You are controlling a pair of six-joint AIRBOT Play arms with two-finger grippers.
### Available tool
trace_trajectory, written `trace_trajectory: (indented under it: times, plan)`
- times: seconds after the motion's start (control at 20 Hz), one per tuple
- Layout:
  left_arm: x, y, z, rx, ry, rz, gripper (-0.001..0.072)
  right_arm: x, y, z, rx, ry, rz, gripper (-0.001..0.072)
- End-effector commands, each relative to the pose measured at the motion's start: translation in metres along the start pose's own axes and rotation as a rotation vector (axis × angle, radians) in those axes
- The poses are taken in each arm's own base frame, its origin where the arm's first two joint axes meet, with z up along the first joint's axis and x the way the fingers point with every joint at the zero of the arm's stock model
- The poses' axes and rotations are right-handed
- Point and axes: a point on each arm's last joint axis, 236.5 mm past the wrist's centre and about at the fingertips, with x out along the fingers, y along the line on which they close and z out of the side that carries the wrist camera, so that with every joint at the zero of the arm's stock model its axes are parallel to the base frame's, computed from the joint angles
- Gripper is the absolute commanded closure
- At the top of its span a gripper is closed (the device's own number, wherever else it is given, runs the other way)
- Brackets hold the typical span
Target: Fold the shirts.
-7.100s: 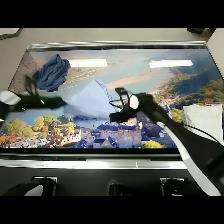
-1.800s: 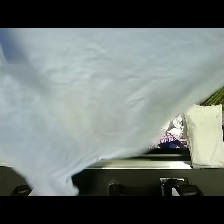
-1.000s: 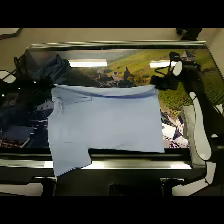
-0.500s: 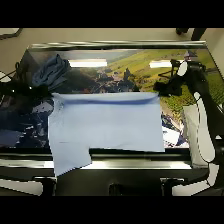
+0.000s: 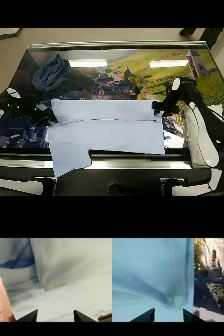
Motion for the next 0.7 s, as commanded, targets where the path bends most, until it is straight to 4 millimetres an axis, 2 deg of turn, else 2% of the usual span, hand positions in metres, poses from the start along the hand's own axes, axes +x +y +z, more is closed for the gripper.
trace_trajectory:
  times: [0.0, 0.1, 0.15, 0.2, 0.3, 0.4, 0.55, 0.65]
  plan:
    - [-0.031, 0.007, -0.003, -0.046, -0.062, -0.003, 0.0186, -0.041, -0.026, -0.003, 0.064, -0.046, -0.002, 0.0268]
    - [-0.044, 0.016, -0.015, -0.081, -0.101, -0.008, 0.0186, -0.05, -0.047, -0.038, 0.117, 0.075, 0.031, 0.0267]
    - [-0.04, 0.022, -0.028, -0.105, -0.096, -0.016, 0.0186, -0.046, -0.054, -0.059, 0.122, 0.132, 0.042, 0.0267]
    - [-0.03, 0.026, -0.046, -0.141, -0.077, -0.029, 0.0187, -0.038, -0.058, -0.078, 0.136, 0.166, 0.04, 0.0267]
    - [0.005, 0.022, -0.097, -0.212, -0.003, -0.078, 0.026, -0.014, -0.056, -0.114, 0.153, 0.196, 0.051, 0.0266]
    - [0.036, 0.029, -0.127, -0.196, -0.014, -0.055, 0.026, 0.008, -0.049, -0.144, 0.175, 0.198, 0.088, 0.0266]
    - [0.062, 0.037, -0.148, -0.216, -0.004, -0.059, 0.026, 0.017, -0.046, -0.169, 0.179, 0.2, 0.103, 0.0266]
    - [0.073, 0.038, -0.156, -0.21, 0.015, -0.064, 0.026, 0.013, -0.046, -0.171, 0.164, 0.185, 0.103, 0.0266]
